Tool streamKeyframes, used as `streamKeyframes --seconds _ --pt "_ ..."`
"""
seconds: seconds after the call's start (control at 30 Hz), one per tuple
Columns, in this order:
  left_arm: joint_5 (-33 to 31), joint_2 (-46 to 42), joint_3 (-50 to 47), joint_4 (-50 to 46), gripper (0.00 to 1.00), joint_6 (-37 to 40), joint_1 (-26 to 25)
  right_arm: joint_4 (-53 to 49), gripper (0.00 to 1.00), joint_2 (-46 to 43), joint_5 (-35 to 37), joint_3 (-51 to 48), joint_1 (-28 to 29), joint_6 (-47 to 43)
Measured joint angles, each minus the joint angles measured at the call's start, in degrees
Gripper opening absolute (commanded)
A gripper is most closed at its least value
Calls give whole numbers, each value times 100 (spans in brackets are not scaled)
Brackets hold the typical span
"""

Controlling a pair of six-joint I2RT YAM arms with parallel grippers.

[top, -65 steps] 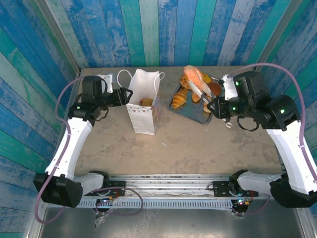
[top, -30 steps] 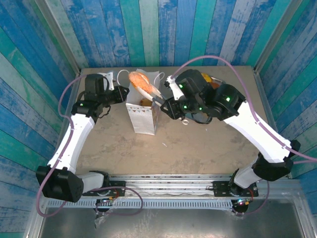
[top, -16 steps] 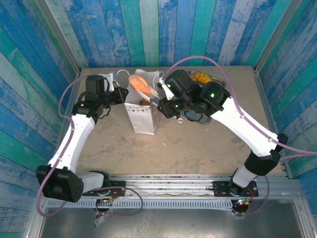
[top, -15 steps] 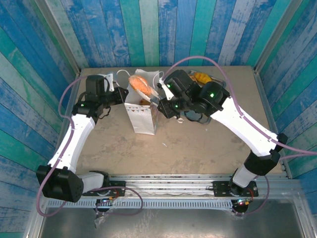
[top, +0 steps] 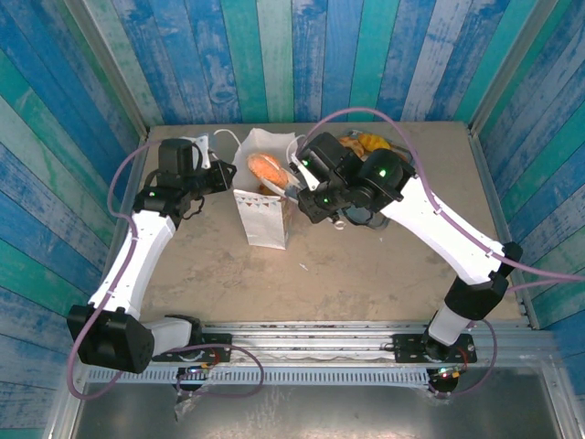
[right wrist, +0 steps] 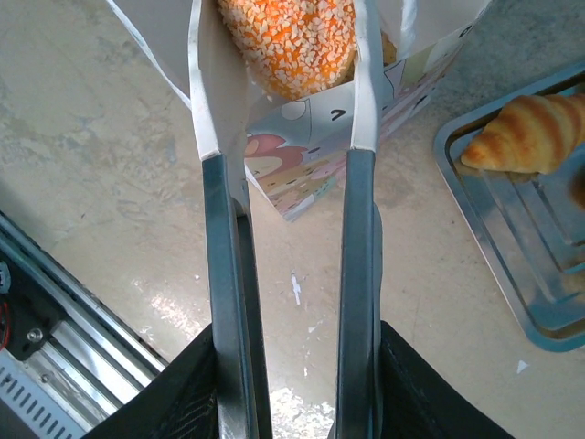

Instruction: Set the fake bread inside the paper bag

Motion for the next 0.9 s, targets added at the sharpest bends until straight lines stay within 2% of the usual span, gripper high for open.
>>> streamKeyframes --seconds 0.33,0.63,0.9 --pt "-11 0 0 0 21 0 0 -208 44 0 42 9 0 -146" --pt "-9 0 0 0 21 0 0 -238 53 7 173 50 0 -142" --pt "15 -2 0 0 21 0 0 -155 54 7 271 52 0 -116"
